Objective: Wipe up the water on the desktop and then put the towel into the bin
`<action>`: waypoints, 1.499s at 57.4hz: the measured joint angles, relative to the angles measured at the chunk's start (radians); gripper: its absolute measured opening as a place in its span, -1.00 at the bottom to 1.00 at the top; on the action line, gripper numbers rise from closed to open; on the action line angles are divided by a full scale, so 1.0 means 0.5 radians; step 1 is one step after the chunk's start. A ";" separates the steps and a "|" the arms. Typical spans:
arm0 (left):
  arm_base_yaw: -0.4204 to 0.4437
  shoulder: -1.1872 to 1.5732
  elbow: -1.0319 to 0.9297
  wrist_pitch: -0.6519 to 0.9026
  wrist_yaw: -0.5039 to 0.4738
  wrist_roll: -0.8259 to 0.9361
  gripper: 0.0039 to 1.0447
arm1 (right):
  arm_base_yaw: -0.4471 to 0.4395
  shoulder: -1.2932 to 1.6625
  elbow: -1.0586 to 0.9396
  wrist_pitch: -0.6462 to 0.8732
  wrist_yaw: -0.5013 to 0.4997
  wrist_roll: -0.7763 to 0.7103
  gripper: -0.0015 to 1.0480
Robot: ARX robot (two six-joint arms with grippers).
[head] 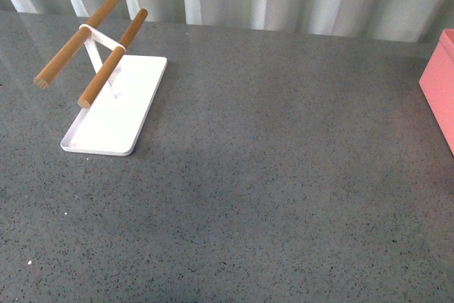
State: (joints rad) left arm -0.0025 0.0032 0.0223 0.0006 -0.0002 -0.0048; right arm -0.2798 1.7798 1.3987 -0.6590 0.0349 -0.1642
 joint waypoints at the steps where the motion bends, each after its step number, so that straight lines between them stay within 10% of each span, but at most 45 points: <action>1: 0.000 0.000 0.000 0.000 0.000 0.000 0.88 | 0.000 0.000 0.000 0.000 0.000 0.000 0.86; 12: 0.000 0.000 0.000 0.000 0.000 0.000 0.88 | -0.004 -0.005 -0.022 0.063 -0.043 0.011 0.85; 16: 0.000 0.000 0.000 0.000 -0.006 0.000 0.88 | -0.007 -0.182 -0.540 1.071 -0.498 0.172 0.56; 21: 0.000 0.000 0.000 0.000 0.000 0.000 0.88 | 0.076 -0.408 -1.263 2.419 -0.534 0.266 0.15; 28: 0.000 0.000 0.000 0.000 -0.001 0.000 0.88 | 0.179 -0.692 -1.691 3.117 -0.456 0.286 -0.35; 38: 0.000 -0.001 0.000 0.000 0.000 0.000 0.88 | 0.262 -0.907 -2.032 3.174 -0.365 0.288 -0.93; 86: 0.000 -0.001 0.000 0.000 0.000 0.000 0.88 | 0.554 -2.072 -2.738 2.750 -0.083 0.294 -0.93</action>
State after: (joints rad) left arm -0.0025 0.0029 0.0223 0.0006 -0.0002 -0.0048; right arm -0.0029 0.7437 0.0296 0.7158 -0.0067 -0.0174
